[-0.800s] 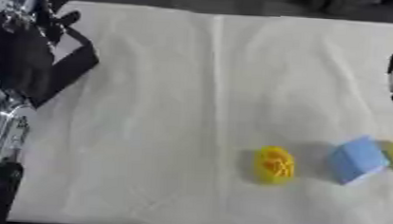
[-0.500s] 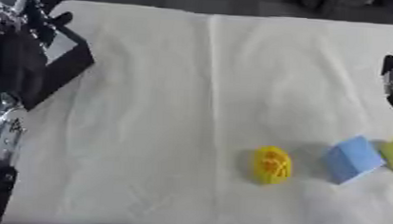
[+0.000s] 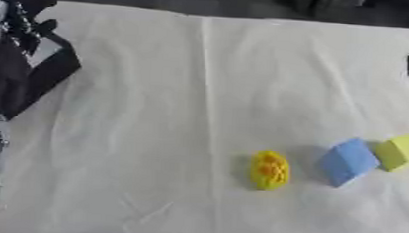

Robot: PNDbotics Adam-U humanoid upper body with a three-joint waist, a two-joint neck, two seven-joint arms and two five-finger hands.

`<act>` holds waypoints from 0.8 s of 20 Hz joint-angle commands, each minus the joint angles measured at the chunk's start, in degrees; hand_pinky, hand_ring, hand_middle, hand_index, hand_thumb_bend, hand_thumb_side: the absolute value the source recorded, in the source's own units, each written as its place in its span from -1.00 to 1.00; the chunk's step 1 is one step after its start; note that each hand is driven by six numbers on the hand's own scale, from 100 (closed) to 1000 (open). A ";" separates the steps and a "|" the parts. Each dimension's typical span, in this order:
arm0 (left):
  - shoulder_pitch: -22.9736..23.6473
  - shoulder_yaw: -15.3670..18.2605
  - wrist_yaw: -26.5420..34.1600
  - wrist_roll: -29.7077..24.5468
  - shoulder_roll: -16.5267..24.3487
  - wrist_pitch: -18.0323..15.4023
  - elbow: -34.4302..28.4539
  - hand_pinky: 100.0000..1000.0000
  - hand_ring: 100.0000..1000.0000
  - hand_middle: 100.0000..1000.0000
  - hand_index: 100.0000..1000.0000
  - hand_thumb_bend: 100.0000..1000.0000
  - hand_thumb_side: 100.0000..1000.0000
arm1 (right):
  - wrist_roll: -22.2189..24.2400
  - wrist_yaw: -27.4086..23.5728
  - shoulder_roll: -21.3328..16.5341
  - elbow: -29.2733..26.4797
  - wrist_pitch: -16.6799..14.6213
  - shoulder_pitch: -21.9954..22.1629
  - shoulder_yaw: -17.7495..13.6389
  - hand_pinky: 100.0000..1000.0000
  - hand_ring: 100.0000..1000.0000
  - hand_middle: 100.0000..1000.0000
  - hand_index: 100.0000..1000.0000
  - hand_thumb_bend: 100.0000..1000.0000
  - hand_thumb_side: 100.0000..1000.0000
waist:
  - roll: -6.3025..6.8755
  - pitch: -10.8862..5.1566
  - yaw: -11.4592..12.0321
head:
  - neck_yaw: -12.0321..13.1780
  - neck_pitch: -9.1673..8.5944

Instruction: Pick up the objects with one hand, pass them to the other hand, and then place them into the box on the other side of the table.

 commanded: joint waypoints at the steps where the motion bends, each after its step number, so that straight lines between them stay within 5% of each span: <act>1: -0.31 0.37 -0.43 0.09 1.75 -0.08 -0.54 0.89 1.00 0.38 0.68 -1.00 0.55 | 2.92 -5.21 -8.39 -0.88 0.48 -0.15 -1.81 0.39 0.54 0.62 0.62 -0.32 -0.72 | -0.08 -1.58 -0.18 | -0.52 -0.28; 8: -0.24 0.26 -0.60 -0.06 2.10 -0.04 -0.50 0.89 1.00 0.38 0.68 -1.00 0.55 | 17.02 -12.08 -20.06 -0.88 2.12 0.21 -1.58 0.49 0.58 0.66 0.65 -0.31 -0.68 | -0.60 -1.54 -0.17 | -4.75 -0.32; 16: -0.22 0.23 -0.79 -0.10 2.52 0.02 -0.46 0.89 1.00 0.38 0.68 -1.00 0.55 | 35.07 -8.58 -26.54 -0.88 0.28 -0.06 -0.02 0.62 0.66 0.73 0.70 -0.25 -0.69 | -1.15 -1.45 -0.29 | -6.25 -1.31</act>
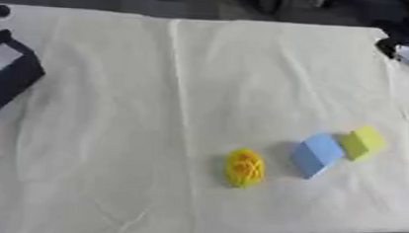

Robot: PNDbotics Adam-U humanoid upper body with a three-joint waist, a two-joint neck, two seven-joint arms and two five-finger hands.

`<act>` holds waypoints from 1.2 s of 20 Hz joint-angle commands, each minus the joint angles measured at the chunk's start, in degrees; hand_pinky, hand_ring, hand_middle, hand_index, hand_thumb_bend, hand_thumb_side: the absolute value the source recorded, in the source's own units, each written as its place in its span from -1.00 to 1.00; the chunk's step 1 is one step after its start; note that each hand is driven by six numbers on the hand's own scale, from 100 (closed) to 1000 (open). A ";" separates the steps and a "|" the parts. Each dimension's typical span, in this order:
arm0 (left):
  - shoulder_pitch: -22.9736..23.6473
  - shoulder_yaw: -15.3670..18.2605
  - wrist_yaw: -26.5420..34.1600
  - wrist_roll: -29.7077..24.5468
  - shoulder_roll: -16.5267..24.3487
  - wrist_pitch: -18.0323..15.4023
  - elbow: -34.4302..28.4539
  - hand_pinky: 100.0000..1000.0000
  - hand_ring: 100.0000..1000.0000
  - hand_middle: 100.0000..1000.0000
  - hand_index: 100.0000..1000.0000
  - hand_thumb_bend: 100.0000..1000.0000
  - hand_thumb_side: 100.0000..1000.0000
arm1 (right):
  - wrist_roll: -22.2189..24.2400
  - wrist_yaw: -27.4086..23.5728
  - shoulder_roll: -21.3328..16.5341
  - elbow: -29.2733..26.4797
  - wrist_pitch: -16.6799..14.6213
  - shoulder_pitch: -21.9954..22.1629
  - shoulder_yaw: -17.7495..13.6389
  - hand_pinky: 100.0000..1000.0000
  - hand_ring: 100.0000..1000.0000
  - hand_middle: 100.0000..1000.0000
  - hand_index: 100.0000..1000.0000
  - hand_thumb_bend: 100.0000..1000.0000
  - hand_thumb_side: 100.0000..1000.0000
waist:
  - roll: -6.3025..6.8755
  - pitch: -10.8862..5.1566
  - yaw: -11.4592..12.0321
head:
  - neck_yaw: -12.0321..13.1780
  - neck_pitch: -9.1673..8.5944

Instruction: Pick up the objects with one hand, pass them to the other hand, and then place them into the box on the other side of the table.

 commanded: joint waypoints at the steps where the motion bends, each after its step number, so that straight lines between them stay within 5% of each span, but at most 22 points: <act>1: -0.42 0.25 -0.37 -0.04 1.58 -0.03 -0.55 0.89 1.00 0.38 0.68 -1.00 0.55 | 4.49 1.47 -3.41 -0.53 -0.64 -0.57 -0.59 0.62 0.66 0.73 0.70 -0.25 -0.69 | 0.10 -1.26 -0.18 | -0.28 -0.98; 6: -0.43 0.00 -0.67 -0.29 2.26 0.12 -0.42 0.89 1.00 0.38 0.68 -1.00 0.55 | 20.77 8.06 -6.52 -0.53 -8.30 -2.44 2.42 0.82 0.81 0.82 0.77 -0.30 -0.70 | -0.80 -1.24 -0.26 | 0.54 -0.96; 13: -0.34 -0.03 -0.77 -0.38 2.59 0.18 -0.36 0.89 1.00 0.38 0.68 -1.00 0.56 | 31.51 13.25 -7.60 -0.53 -13.70 -4.72 3.72 0.91 0.85 0.85 0.79 -0.29 -0.96 | -1.16 -1.05 -0.30 | 2.43 -0.43; 19: -0.61 -0.18 -0.67 -0.53 2.42 0.24 -0.40 0.89 1.00 0.38 0.68 -1.00 0.55 | 33.85 17.13 -7.46 -0.53 -18.40 -4.96 6.41 0.90 0.82 0.83 0.79 -0.19 -1.00 | -1.18 -0.98 0.13 | 2.28 -0.16; 24: -0.92 -0.27 -0.44 -0.56 2.05 0.32 -0.43 0.89 1.00 0.38 0.68 -1.00 0.56 | 29.87 20.90 -6.45 -0.53 -18.20 -4.52 10.72 0.87 0.78 0.78 0.75 -0.14 -0.98 | -1.00 -0.89 0.68 | 2.35 0.05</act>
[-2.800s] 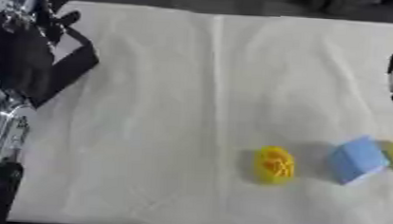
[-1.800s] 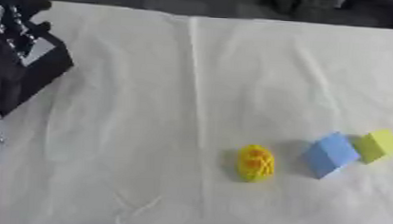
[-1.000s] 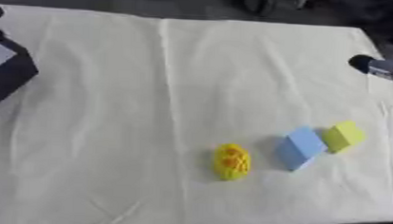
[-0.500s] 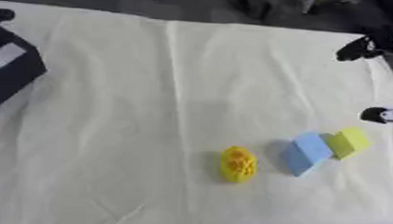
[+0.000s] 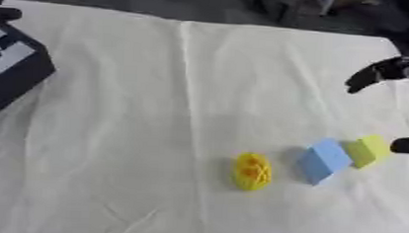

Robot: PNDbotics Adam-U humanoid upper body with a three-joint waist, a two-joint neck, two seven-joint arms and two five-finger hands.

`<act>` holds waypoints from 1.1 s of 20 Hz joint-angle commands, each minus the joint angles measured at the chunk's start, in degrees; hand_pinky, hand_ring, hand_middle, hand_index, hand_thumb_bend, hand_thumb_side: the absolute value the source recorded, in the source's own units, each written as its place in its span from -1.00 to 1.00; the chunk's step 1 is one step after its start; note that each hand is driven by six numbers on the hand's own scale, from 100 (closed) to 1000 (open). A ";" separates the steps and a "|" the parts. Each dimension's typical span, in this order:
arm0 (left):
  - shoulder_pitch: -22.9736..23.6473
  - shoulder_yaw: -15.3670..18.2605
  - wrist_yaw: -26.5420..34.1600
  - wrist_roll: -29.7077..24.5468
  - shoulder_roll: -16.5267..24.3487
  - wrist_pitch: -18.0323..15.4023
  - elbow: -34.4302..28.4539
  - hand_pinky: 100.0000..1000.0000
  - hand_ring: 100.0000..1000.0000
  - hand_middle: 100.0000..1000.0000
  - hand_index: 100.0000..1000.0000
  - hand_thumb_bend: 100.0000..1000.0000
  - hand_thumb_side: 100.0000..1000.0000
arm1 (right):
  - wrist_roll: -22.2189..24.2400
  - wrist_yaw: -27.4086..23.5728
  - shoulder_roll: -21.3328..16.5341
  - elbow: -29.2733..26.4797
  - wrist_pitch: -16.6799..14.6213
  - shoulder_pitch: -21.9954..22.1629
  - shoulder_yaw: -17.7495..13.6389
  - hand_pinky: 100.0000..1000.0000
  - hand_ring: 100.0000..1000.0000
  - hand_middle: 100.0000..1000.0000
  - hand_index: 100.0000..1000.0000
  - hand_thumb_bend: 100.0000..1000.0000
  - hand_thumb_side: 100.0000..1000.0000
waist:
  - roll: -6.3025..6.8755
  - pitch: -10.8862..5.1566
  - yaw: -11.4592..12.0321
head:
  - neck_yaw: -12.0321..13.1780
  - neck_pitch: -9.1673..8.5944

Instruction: Pick up the objects with one hand, pass them to the other hand, and then place them into the box on the other side of the table.

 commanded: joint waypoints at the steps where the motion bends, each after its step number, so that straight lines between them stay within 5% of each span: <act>1: -1.06 0.09 0.12 -0.12 0.56 -0.03 -0.79 0.89 1.00 0.38 0.68 -1.00 0.55 | -3.02 2.30 -1.21 -0.50 0.24 -0.06 1.89 0.86 0.77 0.76 0.76 -0.13 -0.97 | 0.34 -0.88 0.13 | 0.36 0.50; 9: -1.57 -0.11 0.36 -0.22 0.08 0.09 -0.93 0.89 1.00 0.38 0.68 -1.00 0.55 | -12.20 6.56 1.12 -0.50 2.13 1.18 7.85 0.82 0.73 0.72 0.78 -0.12 -0.92 | 0.64 -0.59 0.93 | 0.42 1.58; 22: -2.57 -0.43 0.53 -0.64 -0.87 0.37 -1.16 0.89 1.00 0.38 0.68 -1.00 0.55 | -13.66 11.48 5.09 -0.50 7.21 2.22 11.84 0.82 0.74 0.68 0.74 -0.15 -0.91 | 1.06 0.25 2.19 | -0.89 1.12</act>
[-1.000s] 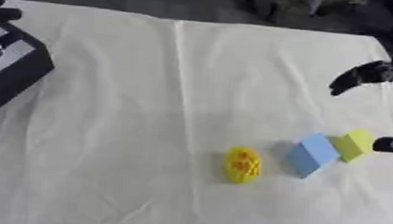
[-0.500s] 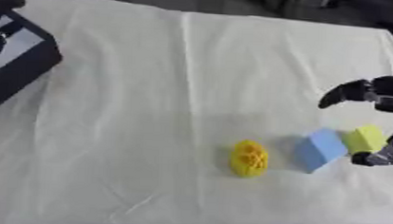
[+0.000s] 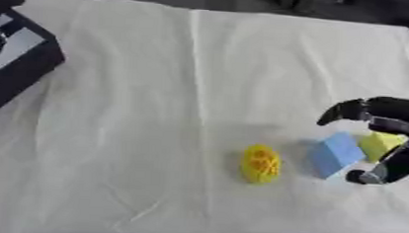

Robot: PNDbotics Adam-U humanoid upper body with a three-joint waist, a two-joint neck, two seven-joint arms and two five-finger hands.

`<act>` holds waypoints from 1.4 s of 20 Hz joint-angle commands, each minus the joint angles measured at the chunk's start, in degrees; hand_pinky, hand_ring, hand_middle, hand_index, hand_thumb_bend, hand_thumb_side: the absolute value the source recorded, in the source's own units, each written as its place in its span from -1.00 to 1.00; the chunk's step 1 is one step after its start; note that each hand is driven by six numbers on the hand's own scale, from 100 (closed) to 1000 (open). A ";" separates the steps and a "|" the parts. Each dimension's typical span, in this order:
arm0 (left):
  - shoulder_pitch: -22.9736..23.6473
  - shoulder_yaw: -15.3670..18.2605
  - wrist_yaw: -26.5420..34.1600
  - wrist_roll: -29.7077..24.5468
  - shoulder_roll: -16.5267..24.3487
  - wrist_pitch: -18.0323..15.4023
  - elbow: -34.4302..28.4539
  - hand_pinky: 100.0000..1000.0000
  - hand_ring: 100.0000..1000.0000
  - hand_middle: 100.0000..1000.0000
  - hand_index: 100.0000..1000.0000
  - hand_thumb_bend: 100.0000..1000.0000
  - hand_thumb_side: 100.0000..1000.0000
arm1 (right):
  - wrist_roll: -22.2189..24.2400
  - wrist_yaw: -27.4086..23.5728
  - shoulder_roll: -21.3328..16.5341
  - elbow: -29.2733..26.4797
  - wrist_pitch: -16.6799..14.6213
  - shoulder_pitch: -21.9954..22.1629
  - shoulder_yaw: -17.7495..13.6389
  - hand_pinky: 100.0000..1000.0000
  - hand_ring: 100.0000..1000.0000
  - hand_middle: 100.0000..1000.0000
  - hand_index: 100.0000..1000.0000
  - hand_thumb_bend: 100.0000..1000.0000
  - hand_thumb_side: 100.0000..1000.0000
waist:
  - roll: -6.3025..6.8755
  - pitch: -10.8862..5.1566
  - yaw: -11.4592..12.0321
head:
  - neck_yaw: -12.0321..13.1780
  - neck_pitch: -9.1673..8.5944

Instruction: Pick up the objects with one hand, pass them to the other hand, and then place them into the box on the other side of the table.

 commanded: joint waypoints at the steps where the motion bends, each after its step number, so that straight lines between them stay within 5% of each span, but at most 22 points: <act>1: -1.05 -0.06 0.02 -0.30 0.15 0.02 -1.16 0.89 1.00 0.38 0.68 -1.00 0.55 | -0.24 0.92 -0.46 -0.50 1.34 -0.11 -0.33 0.82 0.74 0.68 0.74 -0.15 -0.91 | 0.27 -0.55 0.06 | -0.34 -0.39; 15: -1.81 -0.21 -0.10 -0.53 -0.16 0.33 -1.36 0.89 1.00 0.37 0.68 -1.00 0.56 | 0.75 5.83 1.08 -0.50 6.14 0.45 -1.49 0.87 0.76 0.68 0.75 -0.02 -1.00 | 0.31 0.55 0.65 | -0.81 -0.90; 28: -2.48 -0.54 -0.16 -0.74 -0.36 0.62 -1.41 0.89 1.00 0.36 0.67 -1.00 0.55 | 3.83 9.77 2.99 -0.50 9.11 0.35 -1.83 0.89 0.76 0.65 0.71 -0.16 -1.00 | 0.31 1.32 1.21 | -2.00 -1.90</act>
